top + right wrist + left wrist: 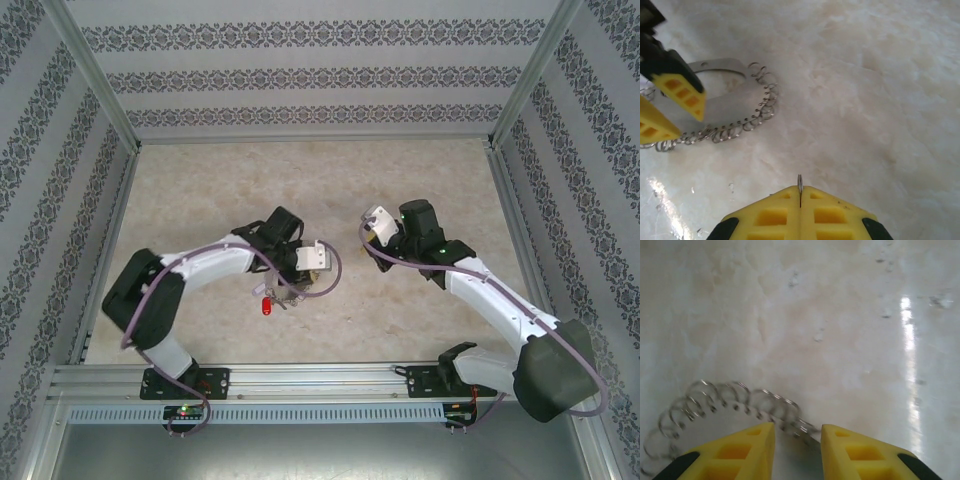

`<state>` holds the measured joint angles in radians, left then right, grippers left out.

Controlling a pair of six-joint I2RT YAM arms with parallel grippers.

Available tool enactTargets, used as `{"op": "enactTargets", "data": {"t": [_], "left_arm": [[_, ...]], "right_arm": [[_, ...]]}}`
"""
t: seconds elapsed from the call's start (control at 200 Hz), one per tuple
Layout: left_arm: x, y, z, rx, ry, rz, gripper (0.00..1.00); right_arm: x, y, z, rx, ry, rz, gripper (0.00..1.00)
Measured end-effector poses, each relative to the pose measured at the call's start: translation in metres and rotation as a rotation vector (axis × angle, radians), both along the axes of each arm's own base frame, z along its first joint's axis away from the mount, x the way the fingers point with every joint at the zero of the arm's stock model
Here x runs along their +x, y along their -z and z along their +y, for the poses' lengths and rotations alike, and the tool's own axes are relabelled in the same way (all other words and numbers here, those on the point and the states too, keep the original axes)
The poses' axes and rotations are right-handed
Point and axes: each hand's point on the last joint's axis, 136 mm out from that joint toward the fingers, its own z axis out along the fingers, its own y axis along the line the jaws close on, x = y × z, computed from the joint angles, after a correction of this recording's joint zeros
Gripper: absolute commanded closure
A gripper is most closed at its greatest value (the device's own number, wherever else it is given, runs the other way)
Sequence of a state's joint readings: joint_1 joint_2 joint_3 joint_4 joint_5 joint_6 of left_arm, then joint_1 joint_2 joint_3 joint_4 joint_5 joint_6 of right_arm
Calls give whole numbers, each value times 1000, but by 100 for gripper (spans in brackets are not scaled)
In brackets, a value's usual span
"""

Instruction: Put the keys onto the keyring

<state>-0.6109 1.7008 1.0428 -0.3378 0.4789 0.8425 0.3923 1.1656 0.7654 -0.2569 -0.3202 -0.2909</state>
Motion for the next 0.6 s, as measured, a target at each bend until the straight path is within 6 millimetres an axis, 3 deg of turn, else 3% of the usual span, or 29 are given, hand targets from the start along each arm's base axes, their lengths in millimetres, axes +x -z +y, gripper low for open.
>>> {"op": "enactTargets", "data": {"t": [0.195, 0.26, 0.385, 0.6], "left_arm": [[22, 11, 2, -8, 49, 12, 70], [20, 10, 4, -18, 78, 22, 76], [12, 8, 9, -27, 143, 40, 76], [0, 7, 9, -30, 203, 79, 66]], "right_arm": [[1, -9, -20, 35, 79, -21, 100], [0, -10, -23, 42, 93, -20, 100], [-1, -7, -27, 47, 111, -4, 100], [-2, -7, -27, 50, 110, 3, 100]]}}
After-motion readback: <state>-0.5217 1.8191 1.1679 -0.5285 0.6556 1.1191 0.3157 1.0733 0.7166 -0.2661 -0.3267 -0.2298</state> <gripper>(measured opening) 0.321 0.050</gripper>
